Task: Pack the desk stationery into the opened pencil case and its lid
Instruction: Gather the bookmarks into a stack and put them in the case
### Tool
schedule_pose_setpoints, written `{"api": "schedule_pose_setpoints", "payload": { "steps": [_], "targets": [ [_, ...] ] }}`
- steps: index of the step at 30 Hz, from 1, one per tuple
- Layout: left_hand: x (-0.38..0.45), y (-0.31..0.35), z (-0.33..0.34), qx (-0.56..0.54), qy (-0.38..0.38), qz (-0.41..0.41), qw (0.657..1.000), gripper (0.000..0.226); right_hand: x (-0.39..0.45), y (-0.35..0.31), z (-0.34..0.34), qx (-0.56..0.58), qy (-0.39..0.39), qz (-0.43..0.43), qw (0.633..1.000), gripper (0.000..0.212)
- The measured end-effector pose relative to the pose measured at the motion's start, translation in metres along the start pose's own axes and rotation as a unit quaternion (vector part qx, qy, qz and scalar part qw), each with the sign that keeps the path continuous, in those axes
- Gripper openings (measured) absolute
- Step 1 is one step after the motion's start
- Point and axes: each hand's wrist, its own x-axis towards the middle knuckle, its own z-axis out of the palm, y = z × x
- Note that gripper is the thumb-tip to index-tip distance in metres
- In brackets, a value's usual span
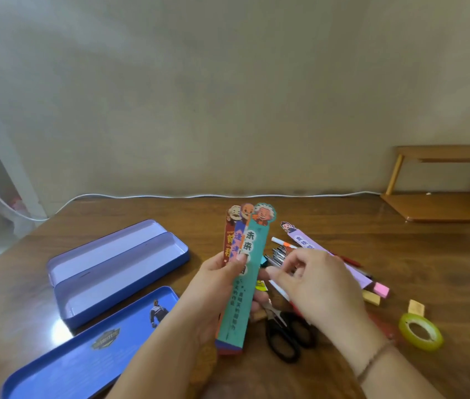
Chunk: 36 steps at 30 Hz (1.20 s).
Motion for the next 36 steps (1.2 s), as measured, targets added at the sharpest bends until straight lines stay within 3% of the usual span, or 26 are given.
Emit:
{"api": "schedule_pose_setpoints", "payload": {
  "steps": [3, 6, 10, 14, 16, 18, 19, 20, 21, 22, 25, 30, 33, 36],
  "targets": [
    [0.000, 0.002, -0.003, -0.023, 0.007, 0.015, 1.000, 0.022, 0.009, 0.014, -0.021, -0.145, -0.003, 0.065, 0.987, 0.026],
    [0.000, 0.001, -0.004, -0.036, 0.017, 0.017, 0.999, 0.023, 0.014, 0.027, -0.025, -0.202, -0.040, 0.126, 0.970, 0.035],
    [0.001, 0.000, -0.004, -0.029, 0.021, 0.003, 0.999, 0.024, 0.020, 0.034, -0.020, -0.196, -0.064, 0.143, 0.968, 0.040],
    [0.003, 0.001, -0.004, -0.036, 0.029, -0.012, 0.999, 0.028, 0.023, 0.038, -0.021, -0.157, -0.048, 0.134, 0.977, 0.018],
    [0.004, 0.000, -0.004, -0.047, 0.030, -0.022, 0.998, 0.031, 0.026, 0.043, -0.026, -0.085, -0.016, 0.128, 0.988, 0.016],
    [0.003, -0.001, -0.003, -0.044, 0.034, -0.026, 0.998, 0.033, 0.027, 0.045, -0.039, 0.110, -0.008, 0.112, 0.988, 0.019],
    [0.003, -0.001, -0.003, -0.041, 0.035, -0.026, 0.998, 0.034, 0.025, 0.043, -0.047, 0.256, -0.035, 0.112, 0.960, 0.020],
    [0.002, -0.001, -0.001, -0.042, 0.032, -0.027, 0.998, 0.033, 0.021, 0.038, -0.053, 0.393, -0.078, 0.113, 0.909, 0.022],
    [0.001, -0.001, 0.001, -0.043, 0.026, -0.031, 0.998, 0.032, 0.017, 0.033, -0.056, 0.486, -0.116, 0.111, 0.859, 0.020],
    [0.000, -0.001, 0.004, -0.043, 0.018, -0.039, 0.998, 0.030, 0.014, 0.029, -0.055, 0.522, -0.144, 0.105, 0.834, 0.017],
    [-0.003, -0.003, 0.006, -0.032, -0.008, -0.074, 0.997, 0.029, 0.009, 0.020, -0.033, 0.474, -0.154, 0.099, 0.861, 0.013],
    [-0.004, -0.006, 0.005, -0.012, -0.050, -0.074, 0.996, 0.033, 0.002, 0.009, -0.002, 0.400, -0.074, 0.081, 0.910, 0.016],
    [-0.005, -0.006, 0.008, 0.005, -0.052, -0.053, 0.997, 0.024, -0.001, 0.004, 0.005, 0.262, -0.029, 0.030, 0.964, 0.020],
    [-0.004, -0.005, 0.008, -0.008, -0.030, -0.046, 0.998, 0.026, 0.008, 0.012, 0.002, 0.127, 0.010, 0.006, 0.992, 0.032]
  ]
}}
